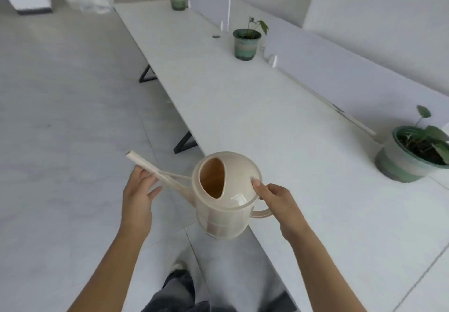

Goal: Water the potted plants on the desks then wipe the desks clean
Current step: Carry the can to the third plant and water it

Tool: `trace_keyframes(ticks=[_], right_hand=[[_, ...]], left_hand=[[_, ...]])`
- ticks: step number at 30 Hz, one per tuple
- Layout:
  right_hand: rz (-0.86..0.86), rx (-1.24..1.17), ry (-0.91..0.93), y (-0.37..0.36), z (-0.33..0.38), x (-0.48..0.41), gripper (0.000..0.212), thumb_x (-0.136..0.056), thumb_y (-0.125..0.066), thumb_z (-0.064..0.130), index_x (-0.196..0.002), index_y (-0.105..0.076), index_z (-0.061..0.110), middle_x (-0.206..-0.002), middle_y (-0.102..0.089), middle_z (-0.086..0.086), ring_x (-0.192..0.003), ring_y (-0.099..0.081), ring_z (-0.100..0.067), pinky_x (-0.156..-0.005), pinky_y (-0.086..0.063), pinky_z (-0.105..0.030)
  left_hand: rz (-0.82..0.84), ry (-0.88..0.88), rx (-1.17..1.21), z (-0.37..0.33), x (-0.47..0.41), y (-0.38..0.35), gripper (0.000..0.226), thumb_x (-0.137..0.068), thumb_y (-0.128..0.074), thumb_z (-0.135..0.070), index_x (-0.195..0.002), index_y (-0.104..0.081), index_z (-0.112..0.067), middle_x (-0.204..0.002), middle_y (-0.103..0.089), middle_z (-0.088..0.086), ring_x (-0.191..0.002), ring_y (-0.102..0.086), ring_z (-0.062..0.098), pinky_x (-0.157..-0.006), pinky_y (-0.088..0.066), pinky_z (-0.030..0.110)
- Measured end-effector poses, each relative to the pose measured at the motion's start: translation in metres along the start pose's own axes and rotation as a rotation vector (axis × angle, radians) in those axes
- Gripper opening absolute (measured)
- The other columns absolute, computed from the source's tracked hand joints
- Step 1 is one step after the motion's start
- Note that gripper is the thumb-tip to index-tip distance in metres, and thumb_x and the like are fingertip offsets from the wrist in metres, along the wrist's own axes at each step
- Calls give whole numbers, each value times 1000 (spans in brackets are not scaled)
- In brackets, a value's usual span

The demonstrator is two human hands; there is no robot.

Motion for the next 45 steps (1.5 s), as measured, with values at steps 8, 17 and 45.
trace_keyframes(ticks=[8, 17, 45], right_hand=[[213, -1, 32, -116, 41, -13, 54, -76, -47, 62, -78, -70, 13, -86, -70, 1, -86, -62, -12, -81, -42, -26], [-8, 25, 4, -209, 81, -47, 77, -94, -38, 43, -21, -46, 19, -28, -46, 11, -43, -42, -6, -61, -35, -23], [-107, 72, 16, -307, 225, -321, 57, -88, -49, 42, -40, -33, 15, -36, -40, 8, -53, -38, -18, -58, -33, -29]], left_hand=[[-201, 2, 88, -22, -24, 115, 25, -94, -42, -10, -116, -51, -20, -117, -56, 1, -115, -51, 24, -98, -40, 40], [-139, 6, 46, -48, -98, 209, 27, -94, -43, -12, -118, -51, -22, -118, -56, -3, -120, -52, 26, -93, -42, 36], [-147, -14, 32, -103, -428, 186, 25, -93, -48, -19, -118, -52, -15, -101, -55, -5, -108, -55, 21, -87, -45, 34]])
Point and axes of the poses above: each hand's wrist, its own x-axis away from the middle knuckle, its own y-axis out of the back of the hand, z = x × y, the point moved 10 cm from there along -x, towards the middle knuckle
